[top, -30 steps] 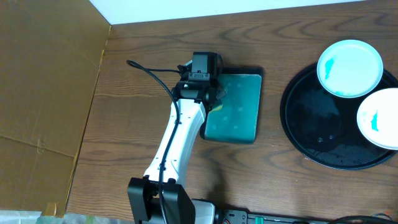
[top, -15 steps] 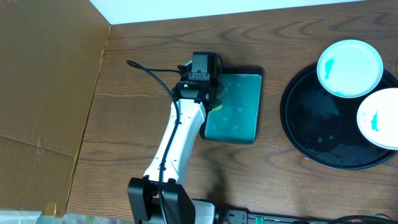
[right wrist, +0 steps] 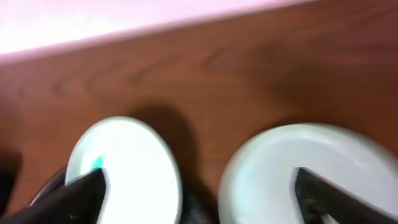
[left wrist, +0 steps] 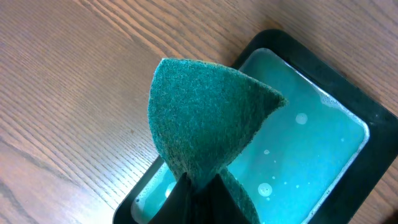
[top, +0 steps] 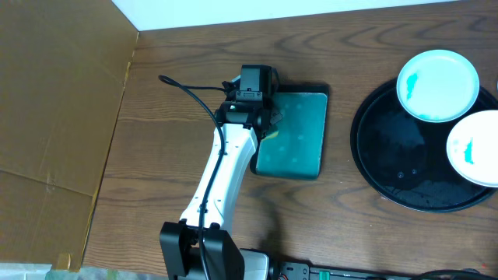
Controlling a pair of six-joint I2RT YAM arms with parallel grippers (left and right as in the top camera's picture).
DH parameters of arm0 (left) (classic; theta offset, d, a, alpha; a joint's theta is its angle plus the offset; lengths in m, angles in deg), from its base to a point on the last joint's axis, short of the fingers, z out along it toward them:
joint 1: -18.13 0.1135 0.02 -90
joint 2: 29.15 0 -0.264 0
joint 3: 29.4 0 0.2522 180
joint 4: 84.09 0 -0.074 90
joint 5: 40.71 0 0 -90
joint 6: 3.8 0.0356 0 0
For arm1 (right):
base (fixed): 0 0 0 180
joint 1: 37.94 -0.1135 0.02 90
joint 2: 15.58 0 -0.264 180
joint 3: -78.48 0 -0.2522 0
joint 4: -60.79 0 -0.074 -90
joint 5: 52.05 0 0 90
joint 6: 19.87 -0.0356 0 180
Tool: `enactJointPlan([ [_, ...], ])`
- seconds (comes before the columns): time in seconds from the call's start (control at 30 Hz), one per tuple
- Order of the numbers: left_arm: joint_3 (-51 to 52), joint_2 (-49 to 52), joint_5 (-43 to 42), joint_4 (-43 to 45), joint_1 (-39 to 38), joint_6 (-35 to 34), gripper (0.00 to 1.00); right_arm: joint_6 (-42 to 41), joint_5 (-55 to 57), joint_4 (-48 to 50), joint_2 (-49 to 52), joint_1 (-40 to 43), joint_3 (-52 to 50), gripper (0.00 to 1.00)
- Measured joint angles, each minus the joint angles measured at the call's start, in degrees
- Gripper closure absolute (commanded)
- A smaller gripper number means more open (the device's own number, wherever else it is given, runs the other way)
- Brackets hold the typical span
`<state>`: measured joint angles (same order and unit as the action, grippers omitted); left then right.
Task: Clean dirty plates on tray and stack at the side
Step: 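Carry the cleaned plate off the black tray to the right side, then grip the rim of the next white plate with the right gripper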
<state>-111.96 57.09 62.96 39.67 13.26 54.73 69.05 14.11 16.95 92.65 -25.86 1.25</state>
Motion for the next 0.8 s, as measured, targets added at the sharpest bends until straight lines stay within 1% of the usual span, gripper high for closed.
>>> enactJointPlan([
  [0.1, 0.0, 0.0, 0.0, 0.0, 0.0, 0.0, 0.93, 1.36, 0.81, -0.07, 6.29, -4.26, -0.39, 0.15],
  [0.17, 0.0, 0.0, 0.0, 0.0, 0.0, 0.0, 0.93, 1.38, 2.67, 0.02, 10.23, -6.27, -0.85, 0.13],
  [0.23, 0.0, 0.0, 0.0, 0.0, 0.0, 0.0, 0.93, 1.27, 5.62, 0.33, 13.46, -7.78, -1.31, 0.12],
  [0.33, 0.0, 0.0, 0.02, 0.02, 0.0, 0.0, 0.93, 1.14, 7.8, 1.46, 16.13, -9.33, -1.66, 0.14],
  [0.43, 0.0, 0.0, 0.0, 0.13, 0.0, 0.0, 0.93, 1.66, 8.52, 2.82, 16.26, -10.36, -1.64, 0.22],
  [0.53, 0.0, 0.0, 0.0, 0.42, 0.0, 0.0, 0.93, 2.58, 8.7, 4.13, 16.26, -10.78, -1.64, 0.35],
  [0.57, 0.0, 0.0, 0.0, 0.44, 0.0, 0.0, 0.93, 2.6, 8.81, 4.66, 16.26, -10.93, -1.64, 0.43],
  [0.67, 0.0, 0.0, 0.0, 0.46, 0.0, 0.0, 0.93, 3.13, 8.7, 5.44, 16.26, -11.02, -1.62, 0.57],
  [0.7, 0.0, 0.0, 0.0, 0.48, 0.0, 0.0, 0.93, 3.26, 8.61, 5.68, 16.26, -11.04, -1.6, 0.66],
  [0.77, 0.0, 0.0, 0.0, 0.46, 0.0, -0.02, 0.93, 3.5, 8.44, 6.1, 16.22, -11.04, -1.51, 0.89],
  [0.8, 0.0, 0.0, 0.0, 0.48, 0.0, 0.0, 0.93, 3.63, 8.37, 6.25, 16.2, -11.04, -1.4, 0.98],
])
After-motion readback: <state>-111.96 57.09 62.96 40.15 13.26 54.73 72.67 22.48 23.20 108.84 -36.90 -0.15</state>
